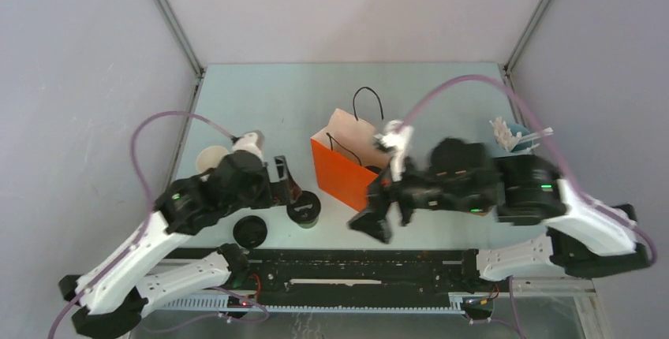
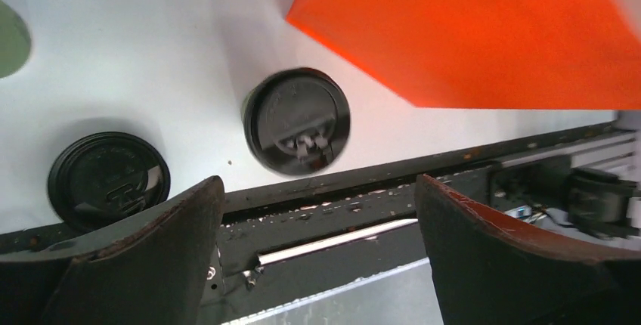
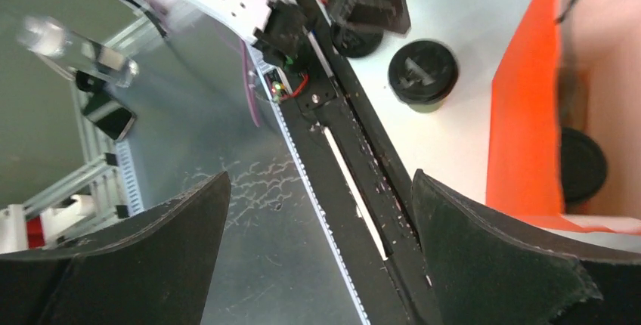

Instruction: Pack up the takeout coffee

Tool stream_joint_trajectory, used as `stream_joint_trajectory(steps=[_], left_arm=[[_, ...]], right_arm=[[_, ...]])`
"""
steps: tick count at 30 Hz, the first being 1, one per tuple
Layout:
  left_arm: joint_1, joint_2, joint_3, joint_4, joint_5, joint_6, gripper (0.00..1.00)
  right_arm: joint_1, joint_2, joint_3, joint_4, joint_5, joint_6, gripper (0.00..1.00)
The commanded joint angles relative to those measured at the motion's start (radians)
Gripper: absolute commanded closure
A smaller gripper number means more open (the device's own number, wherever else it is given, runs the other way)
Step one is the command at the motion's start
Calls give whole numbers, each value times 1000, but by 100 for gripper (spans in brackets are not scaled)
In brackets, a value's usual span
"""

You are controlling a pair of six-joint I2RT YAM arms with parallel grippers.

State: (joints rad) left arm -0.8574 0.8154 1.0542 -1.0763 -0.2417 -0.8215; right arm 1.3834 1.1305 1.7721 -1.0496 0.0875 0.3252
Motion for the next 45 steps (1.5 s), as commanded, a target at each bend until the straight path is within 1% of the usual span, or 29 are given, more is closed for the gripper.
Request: stream_joint_trajectory(steps=[1,3,5,8,13,17,19,23,26,31,38,43,45], left_arm=[[-3,-112,200,-199,-133,-33,0],[-4,-151,293,-273,-195,-30,0],[-2,-192,361,-286,-226,-15,0],[-4,-258,404,-270,-253,0,0],[-4,-351,422,-235,-250,28,0],[-3,-396,407,-229,-214,19,0],[-4,-417,390,-226,-194,11,0],[-4,-453,373,-230,-184,5,0],[-3,-469,377,-234,-191,4,0],[-4,-479,394,-254,-197,1,0],[-4,-494,389,-259,-203,-6,0],[-4,-488,384,-255,-193,-1,0],[-3,-489,382,-252,-190,-2,0]], right_arm=[[90,145,-72,98,153,93,5],[93,192,-130,152,180,150,11],[91,242,-173,194,219,198,12],[82,341,-203,227,275,224,12],[40,545,-132,183,345,205,10],[16,670,-51,142,399,155,6],[3,713,-8,128,397,137,3],[-29,758,6,173,362,144,3],[-57,788,14,210,305,150,3],[-86,824,56,199,285,155,4],[-105,849,53,196,269,158,3],[-107,858,43,192,261,161,6],[-106,856,37,195,263,158,6]])
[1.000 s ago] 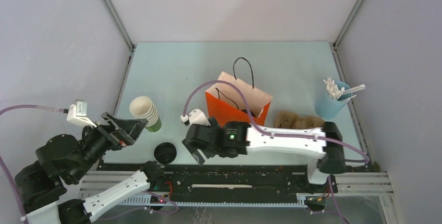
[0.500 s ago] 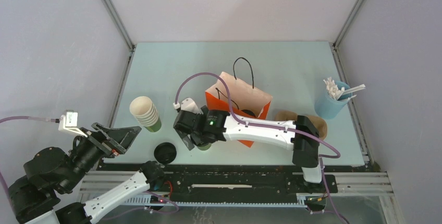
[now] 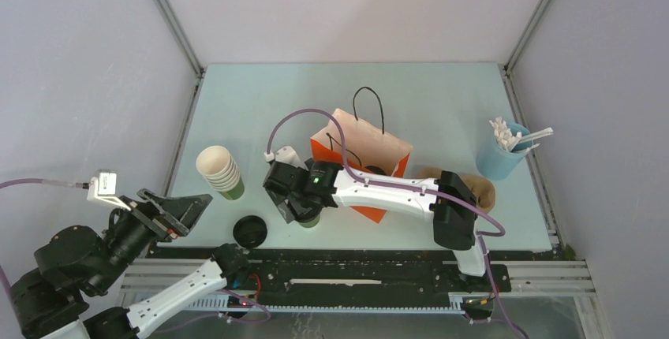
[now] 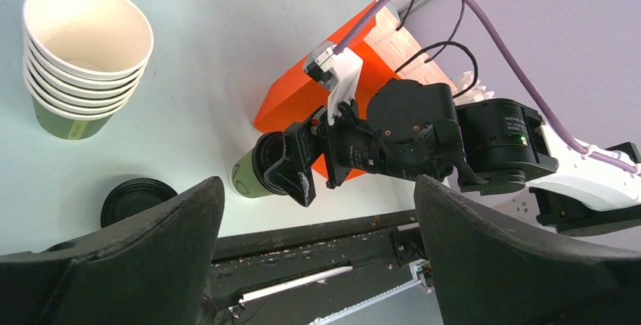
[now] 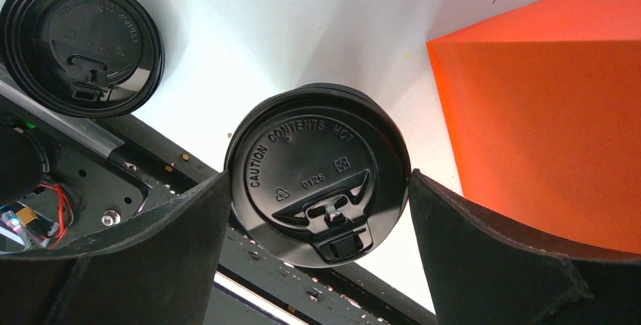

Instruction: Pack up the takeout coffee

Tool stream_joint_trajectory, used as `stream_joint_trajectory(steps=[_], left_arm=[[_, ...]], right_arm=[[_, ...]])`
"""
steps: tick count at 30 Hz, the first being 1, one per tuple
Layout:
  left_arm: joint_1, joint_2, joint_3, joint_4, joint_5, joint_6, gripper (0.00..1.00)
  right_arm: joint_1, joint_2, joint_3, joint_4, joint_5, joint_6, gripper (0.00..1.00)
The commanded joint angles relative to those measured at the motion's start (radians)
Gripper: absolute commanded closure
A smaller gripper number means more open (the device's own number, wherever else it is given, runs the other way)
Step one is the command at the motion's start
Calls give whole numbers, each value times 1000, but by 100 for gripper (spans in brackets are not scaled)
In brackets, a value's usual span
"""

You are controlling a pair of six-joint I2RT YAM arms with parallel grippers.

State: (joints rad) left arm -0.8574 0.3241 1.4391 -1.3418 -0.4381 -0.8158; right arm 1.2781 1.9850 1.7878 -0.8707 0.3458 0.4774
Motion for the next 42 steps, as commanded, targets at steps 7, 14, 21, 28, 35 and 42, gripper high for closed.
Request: stream_joint_trajectory(steps=[7,14,21,28,35,42], left_arm=[[-2,3,-4,20,2,-5,0],[-3,4,-8,22,6,-5,0],[-3,22,-5,24,4,-6,0],[-4,71,0,46,3,4,0],[-4,172,63,46,-86,-9,0],[2,431,208,154,-123,66,0]], right_arm=[[-7,0,4,22,9,-5,8],[-10,-11,-6,27,16,-19,10],[29,-67,25,12,62,-94,22],[83,-181,61,21,61,-190,28],[160,-361,253,-53,92,-269,31],[143,-636,305,-37,214,-307,42]])
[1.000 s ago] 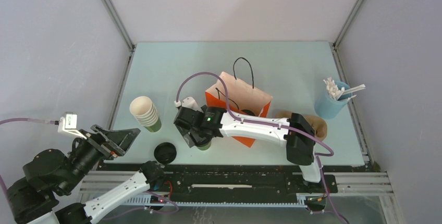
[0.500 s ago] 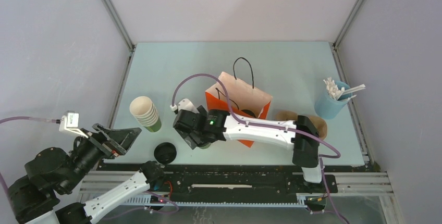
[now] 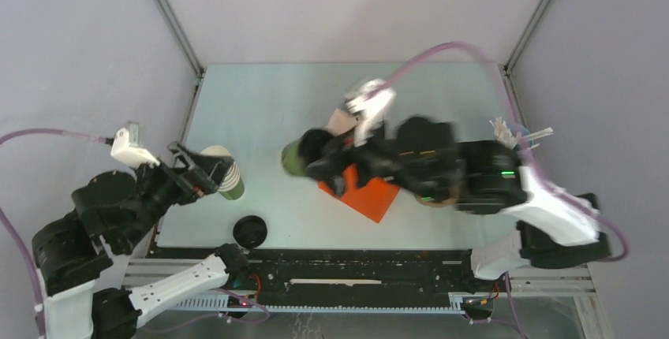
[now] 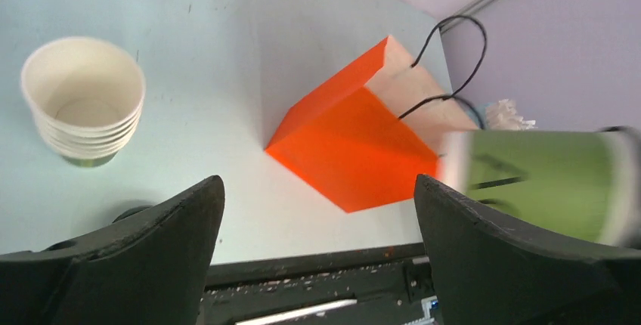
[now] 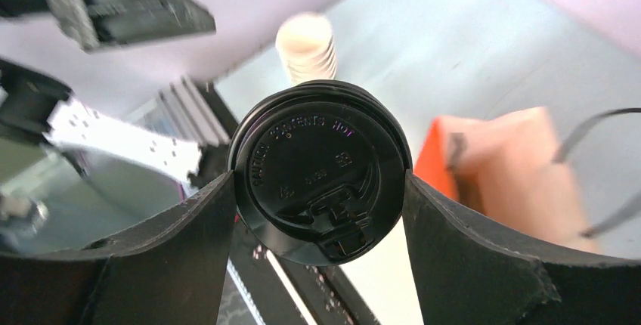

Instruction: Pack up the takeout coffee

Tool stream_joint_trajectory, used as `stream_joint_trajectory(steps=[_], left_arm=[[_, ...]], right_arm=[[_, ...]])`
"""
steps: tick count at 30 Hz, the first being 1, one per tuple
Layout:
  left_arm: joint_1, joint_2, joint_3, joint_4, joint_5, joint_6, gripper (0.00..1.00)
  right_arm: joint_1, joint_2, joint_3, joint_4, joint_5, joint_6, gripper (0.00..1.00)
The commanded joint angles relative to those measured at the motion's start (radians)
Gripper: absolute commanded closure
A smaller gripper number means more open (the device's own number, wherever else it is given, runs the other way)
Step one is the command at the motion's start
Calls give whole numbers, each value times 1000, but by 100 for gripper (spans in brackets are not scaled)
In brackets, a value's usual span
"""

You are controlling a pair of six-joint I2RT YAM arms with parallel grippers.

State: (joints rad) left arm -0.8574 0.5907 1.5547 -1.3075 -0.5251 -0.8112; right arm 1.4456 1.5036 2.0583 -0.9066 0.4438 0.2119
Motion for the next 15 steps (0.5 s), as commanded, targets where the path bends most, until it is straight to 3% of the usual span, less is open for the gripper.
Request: stream_joint_trajectory(steps=[1,4,7,11,15], left_arm=[[25,233,126,146,14,95,0],[275,433,193,225,377,138,4],[337,600,241,350,595,187,10],[336,844,428,345,714,261,10],[308,1044,608,206,675,339,21]], right_arm=[[-41,-188,33,-1,125,-33,43],[-133,-290,8,-15,104,-24,43],[-261,-353,-35,-60,50,-25,43],[-436,-409,-107,-80,-59,-23,43],[-578,-421,-136,-112,-155,-22,43]])
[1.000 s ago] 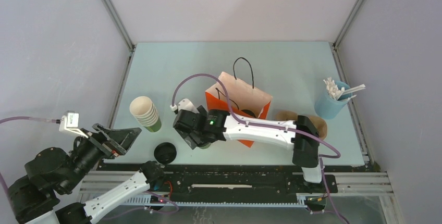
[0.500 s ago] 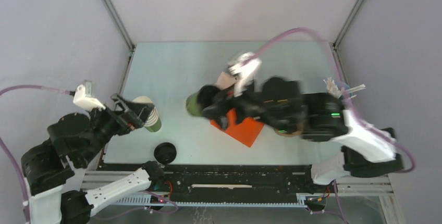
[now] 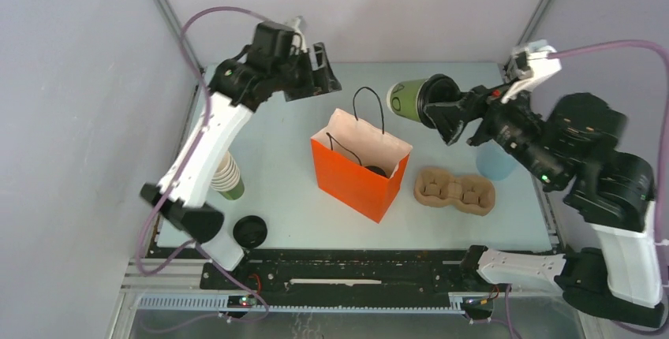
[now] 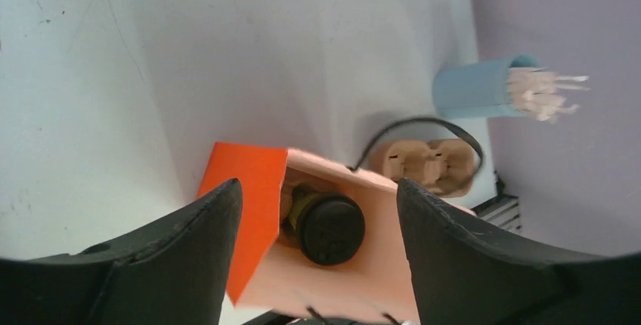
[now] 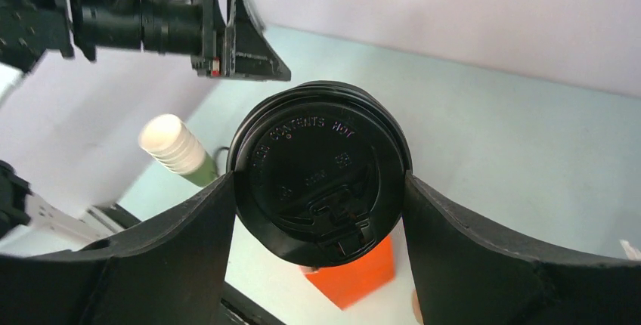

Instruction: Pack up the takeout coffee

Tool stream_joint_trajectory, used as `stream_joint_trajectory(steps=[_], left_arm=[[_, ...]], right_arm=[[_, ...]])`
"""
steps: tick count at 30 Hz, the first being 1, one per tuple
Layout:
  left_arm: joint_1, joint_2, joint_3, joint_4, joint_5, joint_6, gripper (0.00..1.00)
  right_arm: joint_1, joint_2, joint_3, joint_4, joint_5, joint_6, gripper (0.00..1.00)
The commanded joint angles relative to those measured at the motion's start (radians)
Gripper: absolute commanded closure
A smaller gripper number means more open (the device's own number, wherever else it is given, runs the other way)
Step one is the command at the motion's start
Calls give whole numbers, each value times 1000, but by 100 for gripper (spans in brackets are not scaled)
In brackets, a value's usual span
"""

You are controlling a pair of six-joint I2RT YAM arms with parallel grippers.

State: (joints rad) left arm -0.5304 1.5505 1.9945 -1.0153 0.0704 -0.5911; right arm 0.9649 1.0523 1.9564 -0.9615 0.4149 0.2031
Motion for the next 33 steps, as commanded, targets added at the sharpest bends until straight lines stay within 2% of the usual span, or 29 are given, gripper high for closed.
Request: stream_joint_trajectory(steps=[1,5,11,15,19,22,28,33], left_arm=[[-26,106,185,-104,51,129,23],[-56,96,101,-106,-58,156,28],[-78,90,-40,-74,-100,160,36],[-79,134,7,-93,-85,151,41],[-86,150,-8,-55,-82,150,47],[-90,192,25,-75,-79,163,57],[-94,240,57,-98,-120,198,60],[-94,241,56,-67,-151,211,71]], right_arm=[[-122,29,-36,-59,-145,-13,43],[-217,21,-49,-43,-231,-17,43],[-303,45,-35,-38,-370,-34,43],[-315,55,-28,-38,-428,-57,43],[-321,54,-30,-36,-437,-66,43],[-322,52,-29,-28,-439,-65,43],[-322,51,-28,-25,-440,-64,43],[-322,61,-26,-15,-513,-77,44]])
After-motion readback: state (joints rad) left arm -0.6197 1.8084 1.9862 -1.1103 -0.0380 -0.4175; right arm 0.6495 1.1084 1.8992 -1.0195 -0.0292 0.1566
